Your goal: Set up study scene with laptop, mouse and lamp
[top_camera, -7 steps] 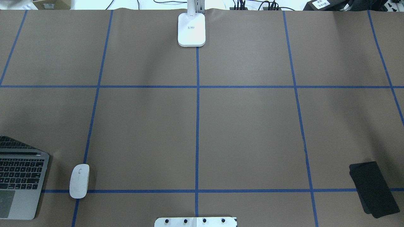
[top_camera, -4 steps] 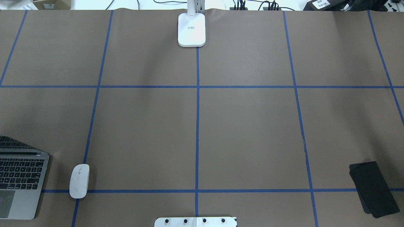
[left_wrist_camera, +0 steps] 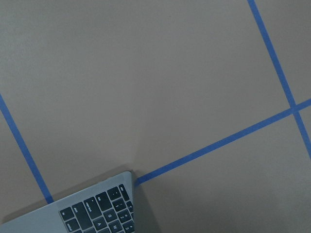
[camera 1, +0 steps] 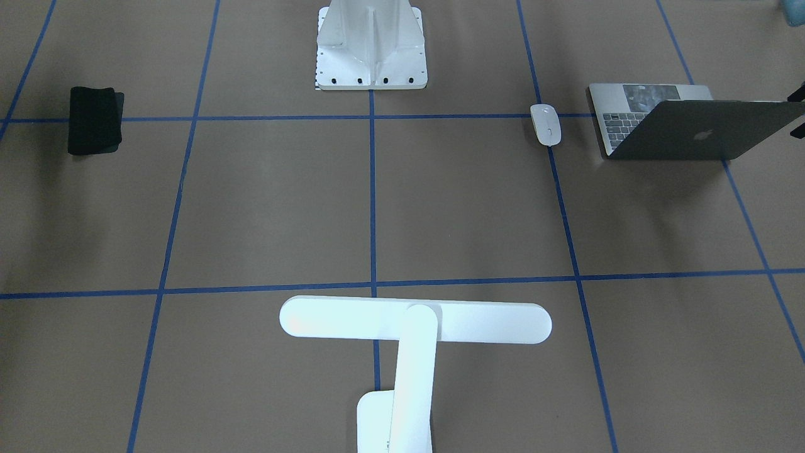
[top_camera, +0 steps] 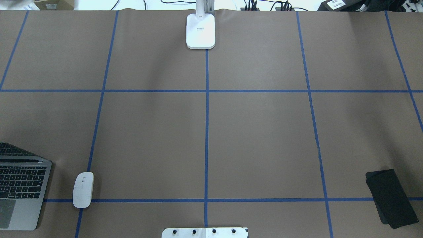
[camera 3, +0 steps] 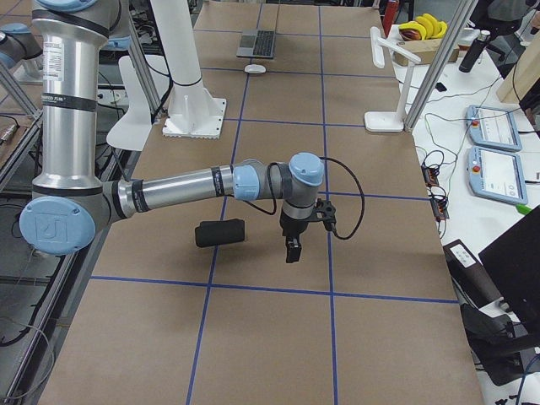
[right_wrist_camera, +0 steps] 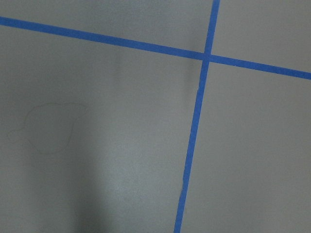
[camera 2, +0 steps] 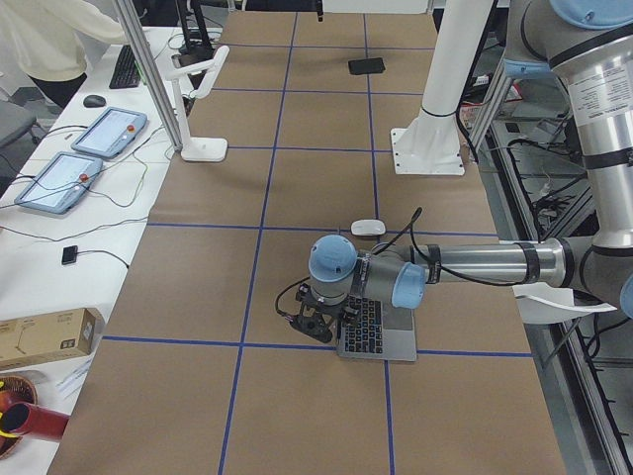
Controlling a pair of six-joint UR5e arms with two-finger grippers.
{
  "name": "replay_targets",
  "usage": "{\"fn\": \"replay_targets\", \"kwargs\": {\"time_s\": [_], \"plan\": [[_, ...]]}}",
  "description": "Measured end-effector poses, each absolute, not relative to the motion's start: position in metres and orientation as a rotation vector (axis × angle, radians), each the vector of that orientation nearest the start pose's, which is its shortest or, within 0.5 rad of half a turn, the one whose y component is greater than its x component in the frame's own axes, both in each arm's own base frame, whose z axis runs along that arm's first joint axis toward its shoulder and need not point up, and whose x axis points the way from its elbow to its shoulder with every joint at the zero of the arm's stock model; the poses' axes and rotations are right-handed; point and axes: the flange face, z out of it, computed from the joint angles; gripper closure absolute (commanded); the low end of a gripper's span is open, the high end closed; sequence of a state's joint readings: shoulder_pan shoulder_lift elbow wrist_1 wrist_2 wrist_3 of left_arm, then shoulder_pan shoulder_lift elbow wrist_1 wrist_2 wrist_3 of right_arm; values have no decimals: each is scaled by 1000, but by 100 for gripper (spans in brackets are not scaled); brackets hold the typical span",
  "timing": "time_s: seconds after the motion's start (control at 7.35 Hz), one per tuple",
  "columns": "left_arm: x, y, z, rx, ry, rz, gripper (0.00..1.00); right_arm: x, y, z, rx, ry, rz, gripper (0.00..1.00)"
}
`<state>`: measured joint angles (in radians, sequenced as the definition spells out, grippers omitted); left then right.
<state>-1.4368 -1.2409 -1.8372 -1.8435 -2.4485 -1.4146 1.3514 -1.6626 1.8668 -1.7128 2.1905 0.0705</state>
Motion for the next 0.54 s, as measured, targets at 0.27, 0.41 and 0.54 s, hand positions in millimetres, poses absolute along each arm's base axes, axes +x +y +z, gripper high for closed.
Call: {"fn": "replay_targets", "kwargs": {"time_s": [0.27, 0.41, 0.54], "plan": [[25, -368, 613, -535, 816, -1106, 0, -23, -453, 580, -28, -623, -164, 0], [41, -367, 603, -553, 826, -1114, 0, -23, -451, 580, -28, -623, -164, 0], [54, -366, 595, -568, 836, -1118, 1, -23, -450, 580, -29, -623, -165, 0]]}}
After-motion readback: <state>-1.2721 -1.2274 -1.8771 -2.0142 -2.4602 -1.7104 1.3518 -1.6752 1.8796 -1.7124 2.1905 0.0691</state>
